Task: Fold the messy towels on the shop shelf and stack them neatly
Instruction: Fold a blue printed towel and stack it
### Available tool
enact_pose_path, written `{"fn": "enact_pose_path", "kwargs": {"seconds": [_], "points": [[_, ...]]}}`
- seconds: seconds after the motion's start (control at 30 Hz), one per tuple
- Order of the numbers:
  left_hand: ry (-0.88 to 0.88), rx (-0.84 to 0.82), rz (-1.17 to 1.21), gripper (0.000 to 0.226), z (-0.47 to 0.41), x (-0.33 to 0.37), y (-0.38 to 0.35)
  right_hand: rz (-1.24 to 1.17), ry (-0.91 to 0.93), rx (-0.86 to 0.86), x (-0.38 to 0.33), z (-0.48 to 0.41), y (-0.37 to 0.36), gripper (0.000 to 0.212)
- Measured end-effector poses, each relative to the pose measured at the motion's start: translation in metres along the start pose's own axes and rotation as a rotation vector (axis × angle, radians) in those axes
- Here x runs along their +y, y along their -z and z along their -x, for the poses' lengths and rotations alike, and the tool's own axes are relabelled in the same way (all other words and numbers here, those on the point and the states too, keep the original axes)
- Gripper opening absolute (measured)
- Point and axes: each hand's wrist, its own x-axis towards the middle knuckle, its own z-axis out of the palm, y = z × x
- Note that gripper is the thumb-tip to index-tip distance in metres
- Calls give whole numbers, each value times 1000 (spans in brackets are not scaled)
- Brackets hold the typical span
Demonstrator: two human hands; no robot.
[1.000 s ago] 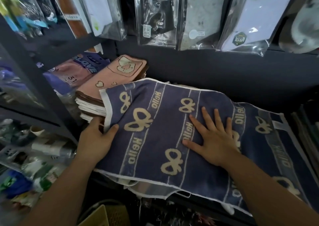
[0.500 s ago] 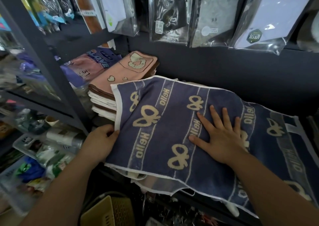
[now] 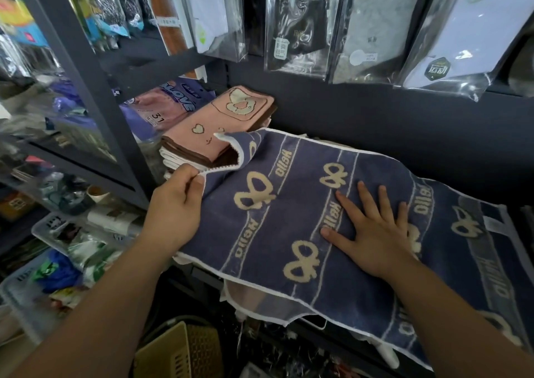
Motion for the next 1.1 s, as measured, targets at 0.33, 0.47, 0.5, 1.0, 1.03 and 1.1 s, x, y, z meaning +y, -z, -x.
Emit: {"fn": "enact_pose_path", "kwargs": {"seconds": [0.33, 0.47, 0.5, 1.0, 1.03, 1.1], "points": [[153, 229, -18, 19, -56, -3, 43, -12, 0, 8, 0, 1, 0, 91], [79, 264, -72, 21, -53, 13, 51, -8, -1, 16, -1, 0, 0, 91], [28, 235, -77, 19, -47, 21, 46, -6, -3, 19, -1, 1, 0, 91], [-291, -323, -261, 55, 40, 21, -86, 46, 9, -11, -6, 2, 10, 88], [-310, -348, -281, 55, 43, 18, -85, 61, 5, -3, -10, 0, 17, 86], [-306, -372, -304, 62, 46, 13, -84, 15, 34, 111, -24, -4, 31, 81]]}}
